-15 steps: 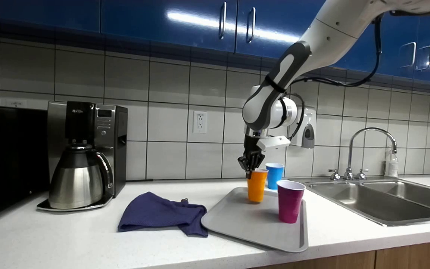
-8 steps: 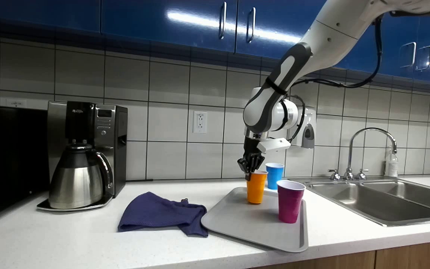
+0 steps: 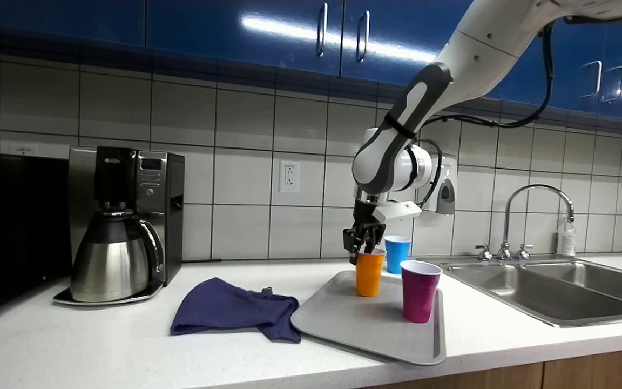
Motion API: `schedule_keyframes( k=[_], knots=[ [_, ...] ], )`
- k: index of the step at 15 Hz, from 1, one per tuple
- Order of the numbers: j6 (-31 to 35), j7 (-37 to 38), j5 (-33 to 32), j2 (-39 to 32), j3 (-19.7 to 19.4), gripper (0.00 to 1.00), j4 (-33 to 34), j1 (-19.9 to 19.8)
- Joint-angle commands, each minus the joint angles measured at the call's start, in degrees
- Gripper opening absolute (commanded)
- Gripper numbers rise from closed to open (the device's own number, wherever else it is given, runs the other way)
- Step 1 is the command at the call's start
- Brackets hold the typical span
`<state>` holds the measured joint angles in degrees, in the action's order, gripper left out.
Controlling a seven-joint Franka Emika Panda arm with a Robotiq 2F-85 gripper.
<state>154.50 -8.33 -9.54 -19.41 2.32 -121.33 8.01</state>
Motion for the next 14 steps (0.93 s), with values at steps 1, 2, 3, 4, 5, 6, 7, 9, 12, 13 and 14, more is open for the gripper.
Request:
schedule_keyframes(
  k=[1, 2, 3, 4, 5, 6, 7, 9, 12, 13, 14],
  knots=[
    [0.25, -1.23, -0.42, 1.81, 1.11, 0.87, -1.41, -1.16],
    [0.25, -1.23, -0.28, 1.95, 1.21, 0.95, -1.46, -1.17],
    [0.23, -1.31, -0.06, 2.07, 1.36, 0.99, -1.51, -1.23],
    [0.19, -1.44, 0.16, 2.23, 1.55, 1.0, -1.56, -1.3],
    [0.16, -1.5, 0.39, 2.48, 1.73, 1.0, -1.59, -1.36],
    [0.04, -1.61, 0.68, 2.71, 1.94, 1.0, -1.54, -1.44],
    [-0.34, -1.64, 1.15, 3.05, 2.19, 1.0, -1.43, -1.54],
    [-0.79, -2.13, 2.17, 3.87, 2.83, 1.0, -1.35, -1.8],
    [-0.79, -1.88, 2.58, 4.92, 2.96, 1.0, -0.95, -1.77],
    [-0.91, -1.65, 2.75, 5.06, 2.87, 1.0, -0.46, -1.83],
    [-1.01, -1.52, 2.87, 5.19, 2.74, 1.0, -0.05, -1.89]
  ],
)
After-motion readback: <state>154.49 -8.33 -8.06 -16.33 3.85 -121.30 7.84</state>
